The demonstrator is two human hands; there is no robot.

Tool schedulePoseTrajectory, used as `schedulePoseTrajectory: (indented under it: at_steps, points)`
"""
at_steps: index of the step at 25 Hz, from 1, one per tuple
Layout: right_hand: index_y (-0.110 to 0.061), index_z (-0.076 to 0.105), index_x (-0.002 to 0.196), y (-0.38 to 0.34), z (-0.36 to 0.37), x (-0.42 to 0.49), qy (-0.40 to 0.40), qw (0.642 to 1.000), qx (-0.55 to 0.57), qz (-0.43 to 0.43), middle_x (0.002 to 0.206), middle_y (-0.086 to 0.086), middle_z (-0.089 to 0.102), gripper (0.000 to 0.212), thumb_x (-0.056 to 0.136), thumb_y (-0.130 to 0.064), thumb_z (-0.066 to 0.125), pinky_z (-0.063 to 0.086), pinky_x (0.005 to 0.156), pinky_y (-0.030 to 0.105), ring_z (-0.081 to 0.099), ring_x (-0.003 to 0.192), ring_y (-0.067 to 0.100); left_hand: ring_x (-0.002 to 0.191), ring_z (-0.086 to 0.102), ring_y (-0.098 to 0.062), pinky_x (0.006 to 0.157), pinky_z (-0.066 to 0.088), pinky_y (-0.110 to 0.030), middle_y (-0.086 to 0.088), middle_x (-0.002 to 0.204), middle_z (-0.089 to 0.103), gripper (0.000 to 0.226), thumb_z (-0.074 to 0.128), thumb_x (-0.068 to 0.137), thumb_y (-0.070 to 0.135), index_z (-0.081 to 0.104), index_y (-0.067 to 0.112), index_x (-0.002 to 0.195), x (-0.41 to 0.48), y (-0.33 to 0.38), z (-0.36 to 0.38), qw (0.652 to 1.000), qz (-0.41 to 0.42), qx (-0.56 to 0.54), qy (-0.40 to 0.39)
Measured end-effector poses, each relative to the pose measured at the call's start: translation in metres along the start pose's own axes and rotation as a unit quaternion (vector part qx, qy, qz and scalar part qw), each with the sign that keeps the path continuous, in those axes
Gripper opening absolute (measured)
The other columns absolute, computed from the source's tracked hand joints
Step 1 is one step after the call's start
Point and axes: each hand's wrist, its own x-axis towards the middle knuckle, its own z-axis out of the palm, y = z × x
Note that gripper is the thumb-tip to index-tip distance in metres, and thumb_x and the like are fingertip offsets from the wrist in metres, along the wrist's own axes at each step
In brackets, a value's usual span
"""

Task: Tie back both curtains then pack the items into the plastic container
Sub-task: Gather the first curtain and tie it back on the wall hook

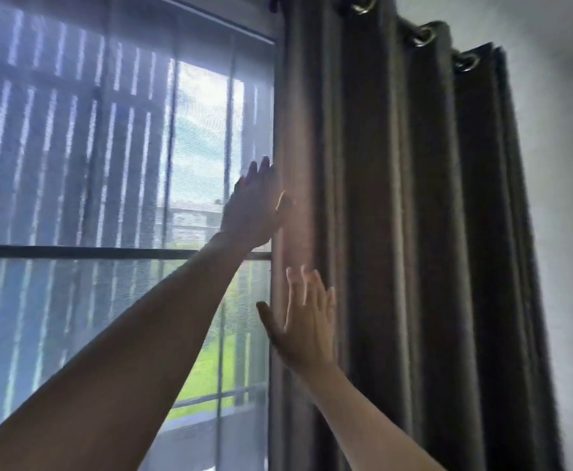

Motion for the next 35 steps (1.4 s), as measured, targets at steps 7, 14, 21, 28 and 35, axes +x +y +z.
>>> schedulePoseTrajectory:
  at_steps: [7,14,21,28,35]
  points:
    - [-0.016,0.001,0.147,0.106,0.014,0.018,0.023,0.988,-0.117,0.093,0.155,0.017,0.008,0.119,0.060,-0.070,0.062,0.006,0.113,0.047,0.004,0.143,0.028,0.146,-0.007,-0.028,0.117,0.007,-0.044,-0.011,0.158,-0.009,0.099,0.038,0.082,0.071,-0.008,0.013,0.148,0.055,0.071,0.118,0.988,-0.098,-0.118,-0.009]
    - [-0.015,-0.028,0.142,0.221,0.014,0.068,0.026,0.975,-0.130,0.180,0.156,0.012,-0.021,0.116,0.076,-0.053,0.060,-0.021,0.109,0.039,-0.027,0.141,0.023,0.146,-0.001,-0.034,0.117,0.008,-0.049,-0.017,0.158,-0.006,0.071,0.031,0.097,0.039,-0.010,0.010,0.148,0.133,0.143,0.226,0.976,-0.037,-0.210,-0.033]
    - [-0.011,-0.022,0.144,0.330,0.017,0.106,0.052,0.958,-0.181,0.219,0.156,0.015,-0.019,0.127,0.068,-0.065,0.064,-0.022,0.107,0.039,-0.022,0.143,0.025,0.146,-0.001,-0.034,0.116,0.007,-0.048,-0.018,0.157,-0.006,0.060,0.021,0.099,0.033,-0.009,0.014,0.148,0.194,0.215,0.321,0.966,0.024,-0.245,-0.077]
    - [-0.010,-0.023,0.144,0.495,-0.031,0.136,0.104,0.939,-0.238,0.227,0.157,0.014,-0.013,0.130,0.066,-0.064,0.067,-0.013,0.114,0.042,-0.014,0.145,0.024,0.146,-0.004,-0.029,0.117,0.003,-0.045,-0.015,0.158,-0.009,0.058,0.014,0.100,0.039,-0.010,0.017,0.148,0.242,0.336,0.409,0.945,0.022,-0.324,-0.029]
    - [-0.008,-0.021,0.144,0.646,-0.070,0.151,0.086,0.924,-0.277,0.247,0.158,0.014,-0.010,0.131,0.065,-0.069,0.064,-0.012,0.114,0.042,-0.009,0.146,0.026,0.146,-0.006,-0.030,0.117,0.002,-0.046,-0.014,0.158,-0.011,0.059,0.014,0.099,0.042,-0.010,0.021,0.148,0.285,0.447,0.501,0.938,0.012,-0.343,-0.051]
